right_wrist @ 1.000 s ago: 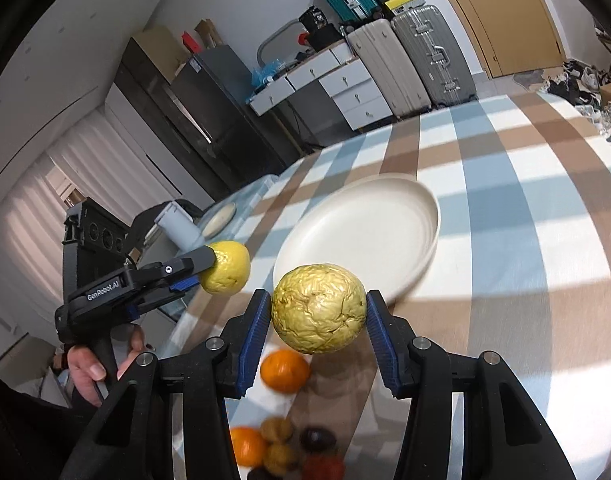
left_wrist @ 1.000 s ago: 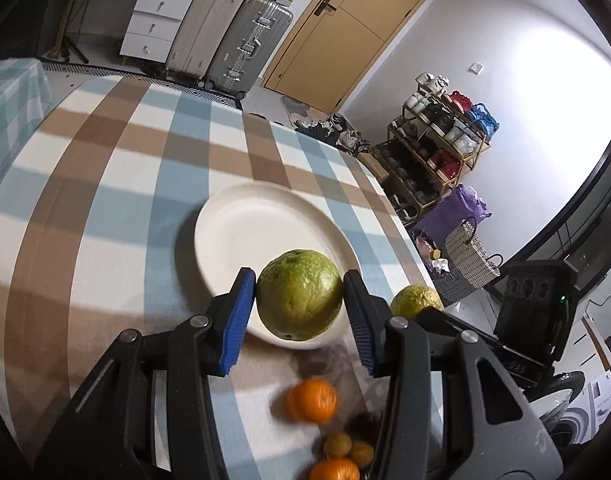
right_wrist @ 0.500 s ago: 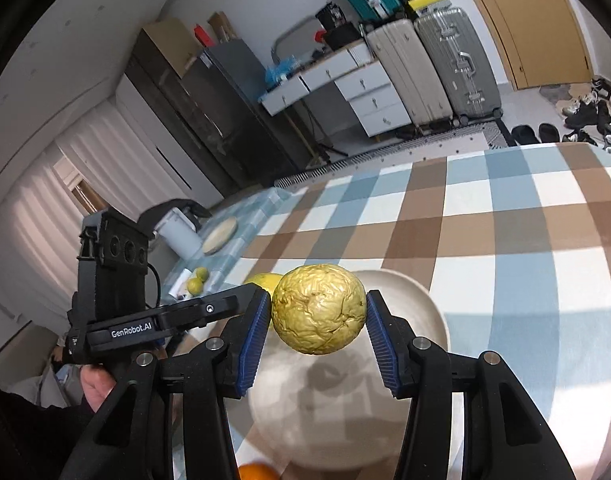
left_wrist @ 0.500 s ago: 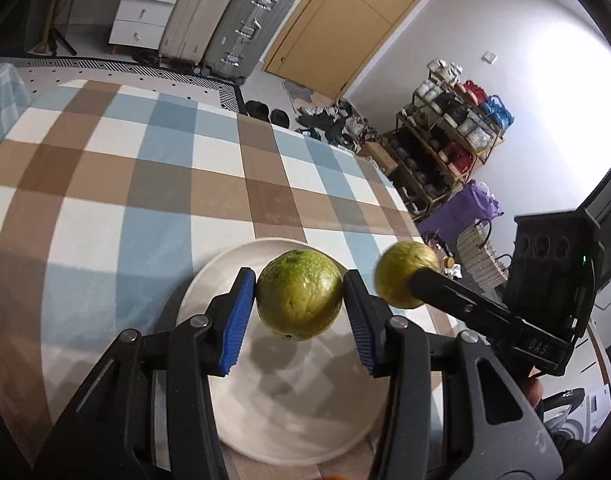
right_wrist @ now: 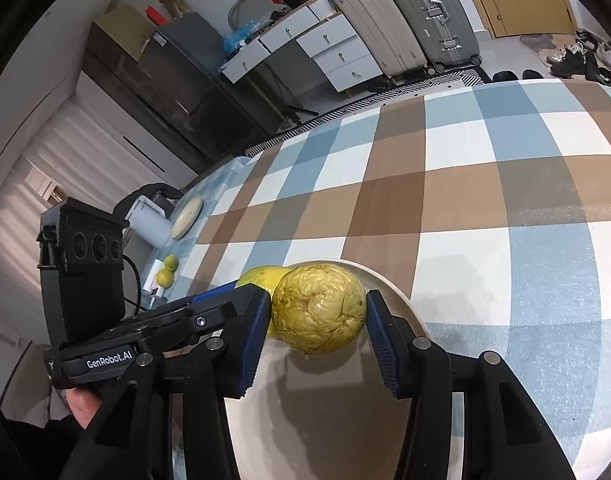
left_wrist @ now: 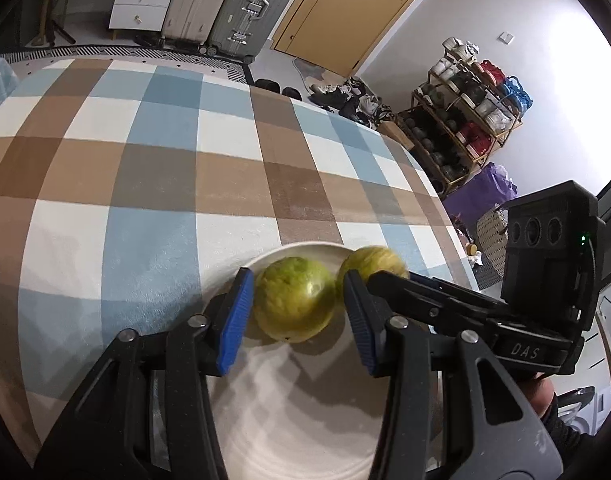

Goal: Organize fruits
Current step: 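Carry both fruits onto the white plate and open both tools, then withdraw both tools from the plate back toward the fruit pile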

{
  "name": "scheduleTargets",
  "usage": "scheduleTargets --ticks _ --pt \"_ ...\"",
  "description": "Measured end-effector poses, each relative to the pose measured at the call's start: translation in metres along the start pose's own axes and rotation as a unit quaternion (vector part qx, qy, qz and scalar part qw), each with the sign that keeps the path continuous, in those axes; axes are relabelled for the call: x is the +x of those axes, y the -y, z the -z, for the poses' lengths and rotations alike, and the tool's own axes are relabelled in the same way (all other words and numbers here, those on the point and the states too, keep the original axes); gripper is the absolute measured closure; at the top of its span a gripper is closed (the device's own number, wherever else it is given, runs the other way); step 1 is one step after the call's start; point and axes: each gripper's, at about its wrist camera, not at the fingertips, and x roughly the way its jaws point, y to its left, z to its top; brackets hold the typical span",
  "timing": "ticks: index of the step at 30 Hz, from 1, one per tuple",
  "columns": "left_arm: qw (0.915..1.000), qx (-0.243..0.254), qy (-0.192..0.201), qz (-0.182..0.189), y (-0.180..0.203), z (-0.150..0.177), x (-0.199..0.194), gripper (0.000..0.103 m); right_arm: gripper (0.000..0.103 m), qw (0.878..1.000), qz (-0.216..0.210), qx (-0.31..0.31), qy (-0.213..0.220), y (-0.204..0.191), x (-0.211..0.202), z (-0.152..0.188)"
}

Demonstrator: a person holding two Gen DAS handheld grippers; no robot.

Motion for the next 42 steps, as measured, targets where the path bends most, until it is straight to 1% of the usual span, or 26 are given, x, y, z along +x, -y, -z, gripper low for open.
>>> scheduleTargets --ticks 2,5,6,7,8,9,10,11,12,13,14,15,16,20,23,25,27,31,35,36,39,42 --pt "1.0 0.001 -0.003 -0.007 0.0 -0.001 0.0 0.056 0.053 1.0 0.007 0.002 0.001 0.001 0.003 -0.002" --pt "0.9999 -0.004 -0.004 -0.009 0.001 0.0 -0.004 0.048 0.051 1.0 0.005 0.007 0.014 0.0 -0.002 -0.003" --pt "0.9999 -0.005 -0.002 -0.012 0.002 0.001 -0.007 0.042 0.05 1.0 0.005 0.005 0.018 -0.001 -0.004 -0.002" --pt "0.9998 -0.006 0.004 -0.02 0.004 0.002 -0.014 0.036 0.047 1.0 0.004 0.0 0.023 -0.003 -0.007 -0.002" --pt "0.9996 -0.006 0.01 -0.024 0.005 0.003 -0.019 0.034 0.043 1.0 0.007 -0.005 0.028 -0.006 -0.012 -0.001" --pt "0.9994 -0.004 0.018 -0.03 0.008 0.004 -0.027 0.028 0.032 0.999 0.01 -0.008 0.033 -0.009 -0.017 0.0" --pt "0.999 0.001 0.026 -0.036 0.011 0.006 -0.035 0.024 0.024 0.999 0.013 -0.01 0.04 -0.011 -0.023 0.001" --pt "0.9985 0.008 0.034 -0.042 0.015 0.008 -0.043 0.023 0.023 0.999 0.013 -0.011 0.052 -0.014 -0.032 0.003" --pt "0.9976 0.02 0.043 -0.049 0.021 0.01 -0.053 0.023 0.019 0.998 0.009 -0.014 0.06 -0.017 -0.04 0.006" --pt "0.9964 0.032 0.052 -0.058 0.028 0.013 -0.062 0.023 0.013 0.997 0.008 -0.022 0.069 -0.023 -0.05 0.01" --pt "0.995 0.044 0.06 -0.067 0.035 0.016 -0.071 0.023 0.01 0.997 0.011 -0.028 0.076 -0.027 -0.057 0.013" --pt "0.9936 0.053 0.067 -0.074 0.041 0.019 -0.08 0.023 0.002 0.996 0.018 -0.034 0.086 -0.032 -0.066 0.017" --pt "0.9922 0.06 0.074 -0.08 0.048 0.022 -0.089 0.022 0.001 0.993 0.028 -0.04 0.104 -0.038 -0.078 0.024" --pt "0.9873 0.078 0.101 -0.095 0.072 0.038 -0.127 0.019 0.001 0.989 0.027 -0.053 0.137 -0.056 -0.113 0.043" --pt "0.9831 0.096 0.118 -0.103 0.092 0.056 -0.155 0.012 0.0 0.984 0.03 -0.064 0.163 -0.069 -0.138 0.061" --pt "0.9793 0.107 0.133 -0.109 0.107 0.071 -0.173 0.001 0.0 0.981 0.032 -0.075 0.179 -0.08 -0.153 0.074" --pt "0.9763 0.116 0.145 -0.112 0.119 0.086 -0.189 0.001 0.0 0.975 0.037 -0.087 0.202 -0.09 -0.172 0.09" --pt "0.9705 0.136 0.161 -0.118 0.144 0.117 -0.217 0.001 0.0 0.965 0.046 -0.111 0.232 -0.106 -0.199 0.117" --pt "0.966 0.145 0.175 -0.124 0.166 0.149 -0.243 0.001 0.0 0.953 0.067 -0.133 0.264 -0.124 -0.225 0.145" --pt "0.9653 0.144 0.178 -0.125 0.17 0.156 -0.249 0.001 0.0 0.951 0.075 -0.137 0.269 -0.128 -0.229 0.15" --pt "0.9645 0.145 0.182 -0.125 0.179 0.174 -0.264 0.001 0.0 0.948 0.078 -0.148 0.271 -0.137 -0.238 0.162" --pt "0.9625 0.14 0.19 -0.133 0.182 0.191 -0.278 0.001 0.0 0.944 0.086 -0.159 0.276 -0.146 -0.246 0.176"
